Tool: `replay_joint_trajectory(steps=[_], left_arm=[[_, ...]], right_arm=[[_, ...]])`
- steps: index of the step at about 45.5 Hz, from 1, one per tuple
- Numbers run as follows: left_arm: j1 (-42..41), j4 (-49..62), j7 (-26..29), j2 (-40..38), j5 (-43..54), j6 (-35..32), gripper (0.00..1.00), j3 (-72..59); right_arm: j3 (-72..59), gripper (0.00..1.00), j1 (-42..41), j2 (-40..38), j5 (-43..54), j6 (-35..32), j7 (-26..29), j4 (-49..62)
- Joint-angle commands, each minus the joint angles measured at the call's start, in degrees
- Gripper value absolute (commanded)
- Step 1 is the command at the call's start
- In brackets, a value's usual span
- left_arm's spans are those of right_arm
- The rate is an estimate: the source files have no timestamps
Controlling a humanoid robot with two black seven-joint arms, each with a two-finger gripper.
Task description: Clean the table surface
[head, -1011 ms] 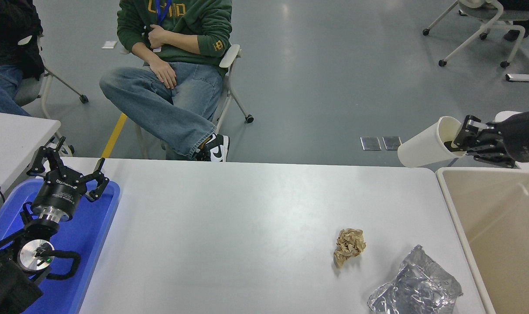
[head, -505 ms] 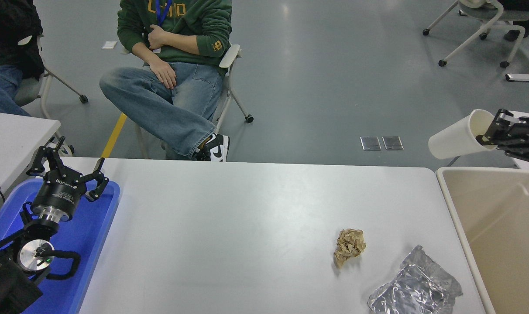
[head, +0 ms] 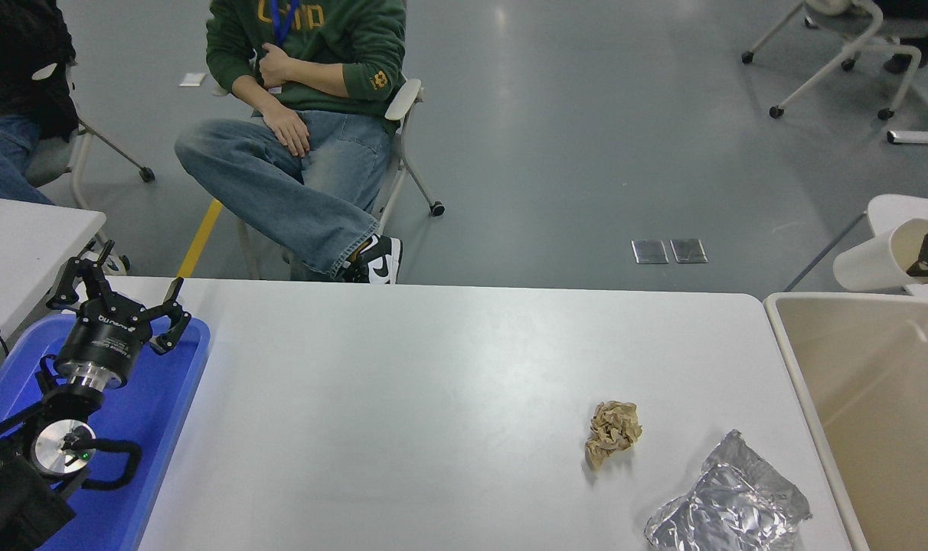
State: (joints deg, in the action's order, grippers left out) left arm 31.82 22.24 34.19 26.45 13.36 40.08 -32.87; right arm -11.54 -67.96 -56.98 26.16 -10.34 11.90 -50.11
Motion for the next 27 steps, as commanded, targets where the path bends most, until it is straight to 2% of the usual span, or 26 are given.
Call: replay_joint_trajectory(steps=[1, 6, 16, 27], left_arm=[[0.0, 0.0, 0.0, 0.1, 0.0, 0.0, 1.00, 0.0], [0.0, 0.0, 0.0, 0.1, 0.0, 0.0, 1.00, 0.0], [0.0, 0.0, 0.0, 0.0, 0.0, 0.0, 1.00, 0.0], [0.0, 0.0, 0.0, 0.1, 0.0, 0.0, 1.00, 0.0]], right_arm=[[0.4, 0.00, 10.1, 8.2, -0.2, 7.9, -0.1, 12.4], [0.6, 0.00, 14.9, 13.7, -0.2, 11.0, -0.3, 20.7], [0.6, 0.00, 20.0, 20.9, -0.4, 18.9, -0.7, 29.6], [0.6, 0.00, 23.7, 28.2, -3.2, 22.4, -0.6, 37.3]])
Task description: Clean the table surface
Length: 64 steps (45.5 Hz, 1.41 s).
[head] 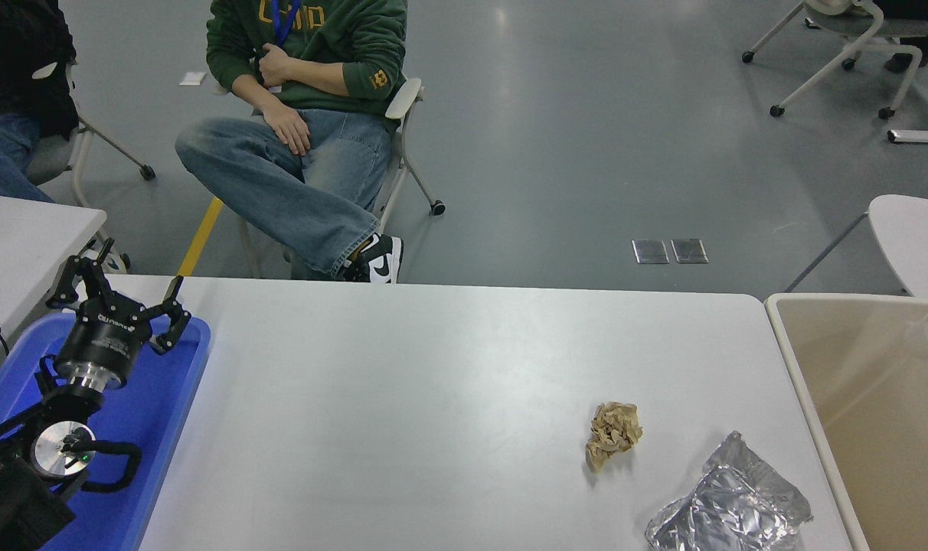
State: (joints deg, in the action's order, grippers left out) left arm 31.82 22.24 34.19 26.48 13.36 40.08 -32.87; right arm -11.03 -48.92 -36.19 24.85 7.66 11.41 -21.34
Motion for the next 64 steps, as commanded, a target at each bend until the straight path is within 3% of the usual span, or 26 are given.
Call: replay_joint_trajectory(steps=[1, 20, 54, 55, 59, 60, 64], left_arm=[[0.0, 0.0, 0.0, 0.0, 0.0, 0.0, 1.00, 0.0], [0.0, 0.0, 0.0, 0.0, 0.0, 0.0, 1.00, 0.0], [0.0, 0.0, 0.0, 0.1, 0.0, 0.0, 1.00, 0.0], [0.0, 0.0, 0.0, 0.1, 0.0, 0.0, 1.00, 0.0], [0.0, 0.0, 0.0, 0.1, 0.0, 0.0, 1.00, 0.0], [0.0, 0.0, 0.0, 0.1, 0.0, 0.0, 1.00, 0.1], [0.0, 0.0, 0.0, 0.0, 0.0, 0.0, 1.00, 0.0]], right_arm=[[0.0, 0.00, 4.9, 8.0, -2.0, 4.5, -0.1, 9.1], [0.0, 0.00, 7.5, 16.0, -7.0, 8.3, -0.1, 13.7], [0.3, 0.00, 7.8, 16.4, -9.6, 8.4, 0.1, 13.8], [0.7, 0.12, 7.8, 16.4, -9.8, 8.5, 0.1, 13.9], [2.9, 0.88, 7.4, 16.1, -11.0, 9.7, 0.2, 13.9], [3.5, 0.99, 7.3, 16.1, -11.1, 9.6, 0.2, 13.7], [4.4, 1.00, 7.1, 15.9, -11.4, 9.8, 0.4, 13.8]])
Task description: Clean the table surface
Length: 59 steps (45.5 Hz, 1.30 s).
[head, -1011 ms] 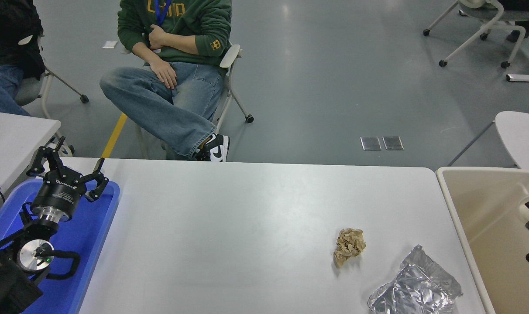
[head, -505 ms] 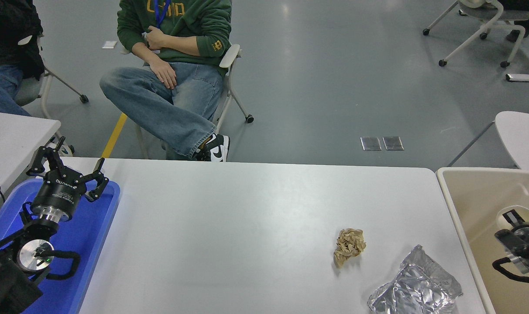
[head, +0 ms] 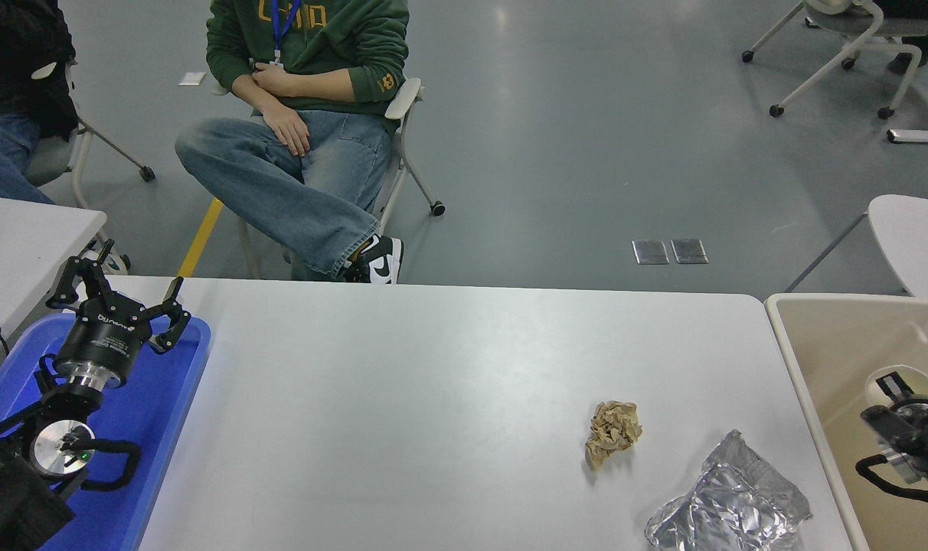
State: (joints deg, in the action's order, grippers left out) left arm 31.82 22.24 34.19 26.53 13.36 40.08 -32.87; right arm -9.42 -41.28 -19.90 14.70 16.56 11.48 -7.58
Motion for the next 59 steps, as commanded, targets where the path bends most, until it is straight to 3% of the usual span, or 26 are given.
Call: replay_joint_trajectory(steps=[1, 37, 44, 59], left_arm=[[0.0, 0.0, 0.0, 0.0, 0.0, 0.0, 1.00, 0.1], [0.0, 0.0, 0.0, 0.0, 0.0, 0.0, 1.00, 0.0], [0.0, 0.0, 0.0, 0.0, 0.0, 0.0, 1.00, 0.0], [0.0, 0.0, 0.0, -0.1, 0.0, 0.0, 1.00, 0.1]], right_arm=[[3.1, 1.00, -0.6, -0.4, -1.3, 0.9, 0.3, 0.0], [3.5, 1.00, -0.8, -2.2, -1.3, 0.7, -0.1, -3.4], [6.0, 1.00, -3.0, -7.8, -1.4, 0.8, -0.1, -12.3], [25.2, 1.00, -4.0, -17.5, -1.3, 0.2, -0.9, -33.8]])
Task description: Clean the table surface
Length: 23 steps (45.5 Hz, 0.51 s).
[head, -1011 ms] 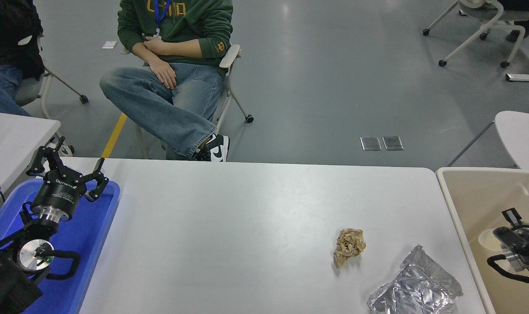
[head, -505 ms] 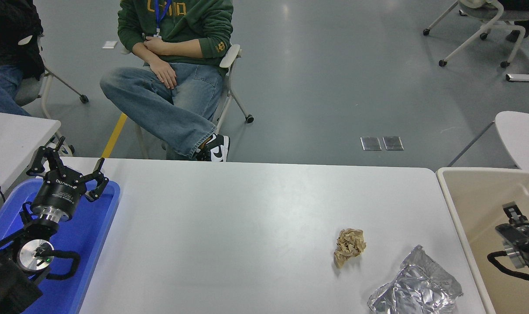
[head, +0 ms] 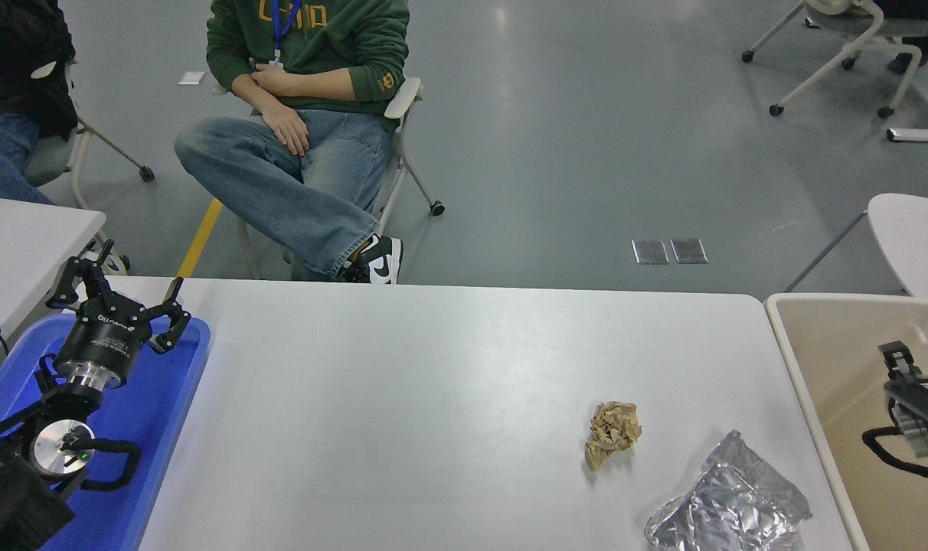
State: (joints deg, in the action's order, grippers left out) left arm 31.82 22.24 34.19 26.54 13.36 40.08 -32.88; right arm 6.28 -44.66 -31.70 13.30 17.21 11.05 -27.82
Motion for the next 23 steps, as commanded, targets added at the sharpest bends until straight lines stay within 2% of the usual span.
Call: replay_joint_trajectory(steps=[1, 12, 23], left_arm=[[0.0, 0.0, 0.0, -0.1, 0.0, 0.0, 1.00, 0.0], [0.0, 0.0, 0.0, 0.0, 0.0, 0.0, 1.00, 0.1], [0.0, 0.0, 0.0, 0.0, 0.0, 0.0, 1.00, 0.0]], right_arm=[[9.9, 1.00, -0.6, -6.1, 0.1, -0.4, -0.8, -14.8], [17.1, 1.00, -0.1, -5.4, 0.1, -0.4, -5.3, -24.7], [23.8, 1.00, 1.6, 1.7, 0.0, -0.7, -8.1, -26.1]])
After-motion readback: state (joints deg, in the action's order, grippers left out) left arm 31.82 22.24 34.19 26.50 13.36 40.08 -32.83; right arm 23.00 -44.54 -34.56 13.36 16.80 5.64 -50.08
